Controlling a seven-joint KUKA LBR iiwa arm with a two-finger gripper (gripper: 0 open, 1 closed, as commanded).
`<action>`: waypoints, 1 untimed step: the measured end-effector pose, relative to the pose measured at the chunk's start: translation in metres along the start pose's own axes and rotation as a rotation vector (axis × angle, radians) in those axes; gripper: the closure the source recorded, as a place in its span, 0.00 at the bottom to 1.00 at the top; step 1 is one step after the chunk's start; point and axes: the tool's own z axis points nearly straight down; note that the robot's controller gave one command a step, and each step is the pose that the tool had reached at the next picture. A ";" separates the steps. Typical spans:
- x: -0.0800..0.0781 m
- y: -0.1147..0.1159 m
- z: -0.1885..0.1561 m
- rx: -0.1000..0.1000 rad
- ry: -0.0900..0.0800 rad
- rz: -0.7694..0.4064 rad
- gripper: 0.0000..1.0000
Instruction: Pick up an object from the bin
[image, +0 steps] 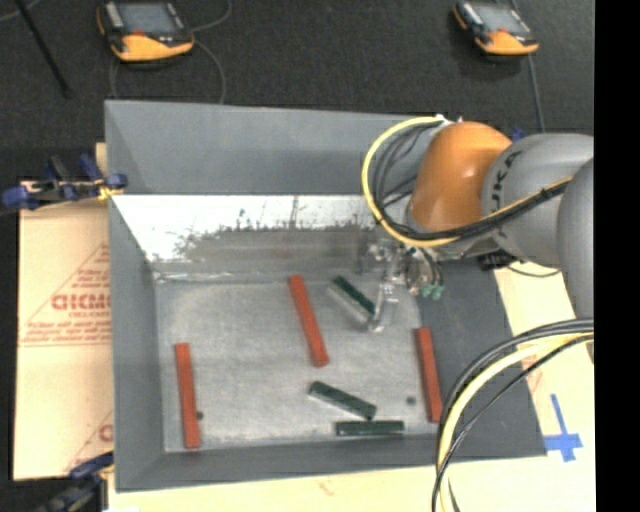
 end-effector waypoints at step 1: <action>0.000 0.000 0.000 0.000 -0.001 0.002 1.00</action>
Offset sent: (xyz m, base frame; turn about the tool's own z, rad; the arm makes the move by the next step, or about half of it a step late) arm 0.0000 0.0000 0.0000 0.0000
